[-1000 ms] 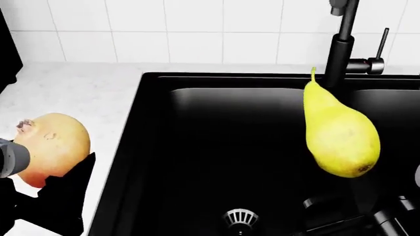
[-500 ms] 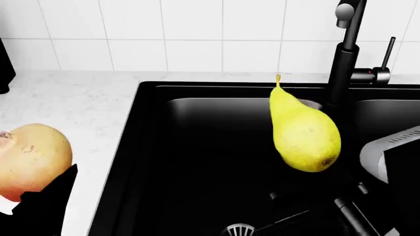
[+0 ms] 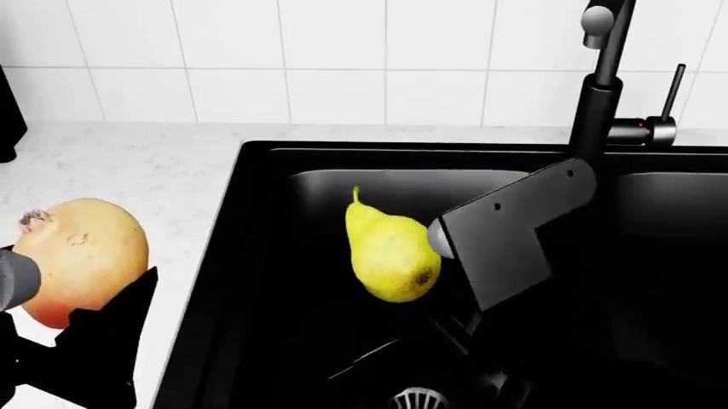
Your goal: There is a mixed pile of frozen fruits and vegetables on the counter. Locate all the frozen vegetables and place the items in a bowl on the counter. Take all the frozen fruits and defrost them in a running sink.
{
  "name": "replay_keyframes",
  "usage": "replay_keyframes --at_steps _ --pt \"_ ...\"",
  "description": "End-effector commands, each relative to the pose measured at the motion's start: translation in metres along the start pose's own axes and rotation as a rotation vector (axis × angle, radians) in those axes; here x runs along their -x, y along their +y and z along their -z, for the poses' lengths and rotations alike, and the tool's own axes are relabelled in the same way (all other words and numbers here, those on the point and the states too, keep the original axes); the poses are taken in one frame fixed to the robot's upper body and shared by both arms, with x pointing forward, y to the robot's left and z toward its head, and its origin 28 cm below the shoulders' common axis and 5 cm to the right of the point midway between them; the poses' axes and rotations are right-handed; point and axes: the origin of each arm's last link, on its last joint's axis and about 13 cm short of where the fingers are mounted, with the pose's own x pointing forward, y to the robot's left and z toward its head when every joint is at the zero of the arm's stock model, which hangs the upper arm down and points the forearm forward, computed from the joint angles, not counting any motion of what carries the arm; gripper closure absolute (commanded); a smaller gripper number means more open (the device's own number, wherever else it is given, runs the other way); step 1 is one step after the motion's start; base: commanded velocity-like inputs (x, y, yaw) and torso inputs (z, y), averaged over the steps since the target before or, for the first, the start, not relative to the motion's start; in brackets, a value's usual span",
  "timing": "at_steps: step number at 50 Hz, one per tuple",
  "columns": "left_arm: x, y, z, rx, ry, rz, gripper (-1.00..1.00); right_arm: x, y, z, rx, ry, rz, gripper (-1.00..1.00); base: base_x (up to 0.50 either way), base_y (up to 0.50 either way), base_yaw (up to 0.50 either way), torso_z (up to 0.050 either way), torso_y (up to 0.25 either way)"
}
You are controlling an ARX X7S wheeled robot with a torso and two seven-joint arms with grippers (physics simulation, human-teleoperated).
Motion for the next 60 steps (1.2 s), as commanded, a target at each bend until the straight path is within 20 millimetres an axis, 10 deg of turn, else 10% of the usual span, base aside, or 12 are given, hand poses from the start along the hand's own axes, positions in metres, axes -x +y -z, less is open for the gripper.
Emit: replay_keyframes --at_steps 1,43,44,60 --pt "-0.009 -0.001 -0.004 0.022 -0.035 0.003 1.00 -0.039 0.003 0.017 0.036 0.109 -0.024 1.00 0.00 0.00 0.00 0.000 0.000" --pt "0.004 0.004 -0.001 0.034 -0.038 0.000 1.00 -0.093 0.018 0.110 0.025 0.362 -0.032 1.00 0.00 0.00 0.00 0.000 0.000" --pt "0.004 0.004 -0.001 0.034 -0.037 0.000 1.00 -0.093 0.018 0.110 0.025 0.362 -0.031 -1.00 0.00 0.00 0.00 0.000 0.010" --pt "0.005 0.003 0.001 0.037 -0.037 0.008 1.00 -0.068 0.013 0.054 0.037 0.145 0.026 -1.00 0.00 0.00 0.00 0.000 0.000"
